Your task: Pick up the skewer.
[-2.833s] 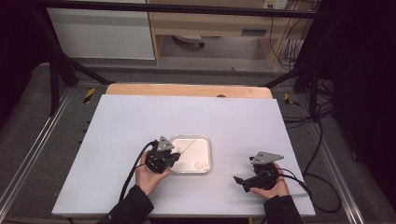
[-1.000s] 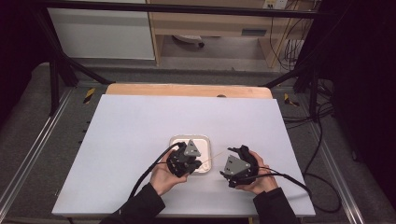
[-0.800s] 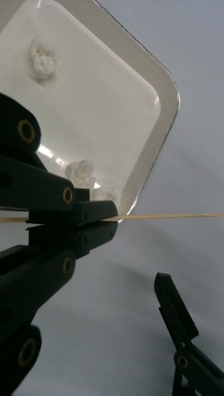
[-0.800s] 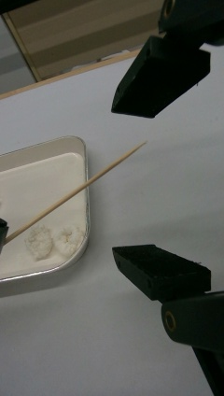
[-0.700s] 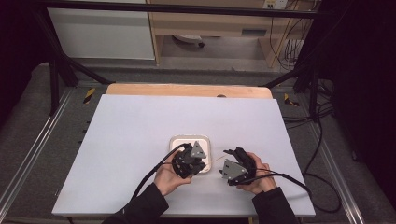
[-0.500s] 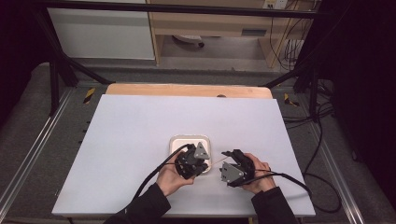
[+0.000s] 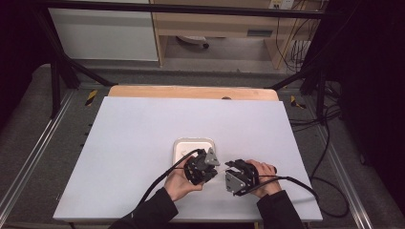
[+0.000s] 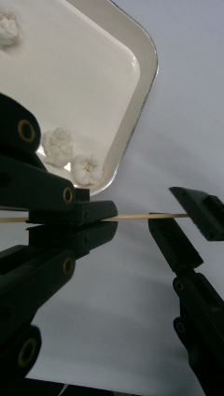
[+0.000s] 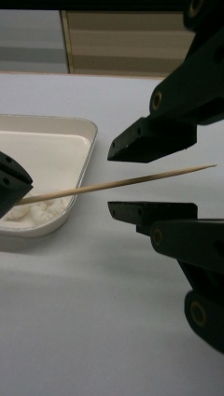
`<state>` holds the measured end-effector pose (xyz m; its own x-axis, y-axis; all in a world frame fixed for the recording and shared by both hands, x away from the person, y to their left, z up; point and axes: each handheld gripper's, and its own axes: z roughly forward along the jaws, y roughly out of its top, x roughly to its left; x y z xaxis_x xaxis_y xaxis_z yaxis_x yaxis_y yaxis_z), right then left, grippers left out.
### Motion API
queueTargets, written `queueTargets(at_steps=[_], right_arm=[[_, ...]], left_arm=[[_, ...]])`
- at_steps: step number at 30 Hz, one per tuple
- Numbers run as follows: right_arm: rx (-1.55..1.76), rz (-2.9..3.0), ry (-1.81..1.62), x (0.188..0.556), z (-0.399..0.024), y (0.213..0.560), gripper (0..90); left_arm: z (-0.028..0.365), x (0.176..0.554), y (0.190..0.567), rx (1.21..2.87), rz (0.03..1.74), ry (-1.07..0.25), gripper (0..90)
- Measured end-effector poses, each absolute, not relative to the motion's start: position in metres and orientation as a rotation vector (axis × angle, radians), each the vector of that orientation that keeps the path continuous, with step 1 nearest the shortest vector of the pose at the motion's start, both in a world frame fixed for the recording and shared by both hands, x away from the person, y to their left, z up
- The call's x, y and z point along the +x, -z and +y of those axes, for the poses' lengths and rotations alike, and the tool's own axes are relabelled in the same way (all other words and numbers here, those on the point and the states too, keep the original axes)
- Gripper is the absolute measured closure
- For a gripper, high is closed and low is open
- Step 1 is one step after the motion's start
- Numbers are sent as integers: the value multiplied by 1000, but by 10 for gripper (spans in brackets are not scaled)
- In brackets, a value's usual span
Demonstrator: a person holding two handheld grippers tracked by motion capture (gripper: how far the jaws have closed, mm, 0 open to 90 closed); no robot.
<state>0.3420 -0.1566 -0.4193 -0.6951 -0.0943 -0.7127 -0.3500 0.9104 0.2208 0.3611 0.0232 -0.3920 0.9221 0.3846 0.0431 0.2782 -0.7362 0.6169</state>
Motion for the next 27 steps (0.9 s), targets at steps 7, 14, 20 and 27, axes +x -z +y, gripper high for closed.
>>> queueTargets(at_steps=[7, 14, 20, 27], right_arm=[[-356, 2329, -424, 341, -156, 420, 821], [-399, 2330, -396, 340, -156, 421, 871], [-424, 2327, -390, 339, -157, 421, 888], [-428, 2323, -350, 338, -156, 420, 893]], left_arm=[[23, 361, 393, 2449, 458, -214, 888], [22, 361, 394, 2456, 453, -210, 888], [23, 361, 393, 2454, 450, -203, 887], [25, 362, 393, 2465, 442, -223, 855]])
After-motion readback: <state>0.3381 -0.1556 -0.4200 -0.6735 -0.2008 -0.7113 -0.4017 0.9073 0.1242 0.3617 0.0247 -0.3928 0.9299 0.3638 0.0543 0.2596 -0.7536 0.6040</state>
